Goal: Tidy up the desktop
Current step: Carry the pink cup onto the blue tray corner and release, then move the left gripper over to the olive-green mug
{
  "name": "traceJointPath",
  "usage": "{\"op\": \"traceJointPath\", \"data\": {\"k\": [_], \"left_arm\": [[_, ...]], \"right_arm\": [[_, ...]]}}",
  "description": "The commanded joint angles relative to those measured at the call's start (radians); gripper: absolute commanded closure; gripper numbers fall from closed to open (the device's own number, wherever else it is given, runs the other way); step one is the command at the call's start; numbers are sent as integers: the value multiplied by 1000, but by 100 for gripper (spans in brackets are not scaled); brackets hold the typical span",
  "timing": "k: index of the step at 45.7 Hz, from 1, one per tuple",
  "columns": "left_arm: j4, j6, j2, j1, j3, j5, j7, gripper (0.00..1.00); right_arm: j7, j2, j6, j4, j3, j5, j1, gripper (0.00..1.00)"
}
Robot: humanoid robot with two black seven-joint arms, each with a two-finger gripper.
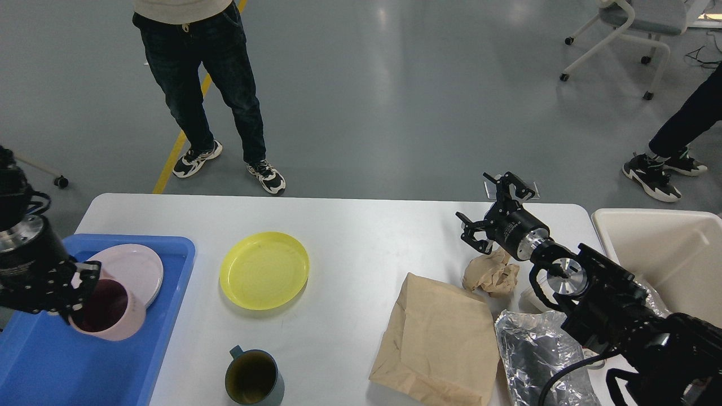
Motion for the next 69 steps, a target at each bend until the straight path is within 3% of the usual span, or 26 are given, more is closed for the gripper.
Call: {"op": "traceJointPath", "data": {"k": [1,23,38,51,60,69], "left_arm": [[44,0,63,61,2,1,10,100],[317,0,112,334,-22,-11,-3,100],[342,0,97,441,-76,-11,-2,100],[343,0,97,452,-79,-13,0,100],[345,0,95,452,-93,-13,4,92],[351,0,95,456,-96,-10,9,68]], "right_arm": [[0,0,0,0,0,0,0,0],[0,0,0,0,0,0,0,0],[0,0,0,0,0,0,0,0],[0,0,0,0,0,0,0,0],[0,0,0,0,0,0,0,0],[0,0,0,-2,0,0,0,0]]}}
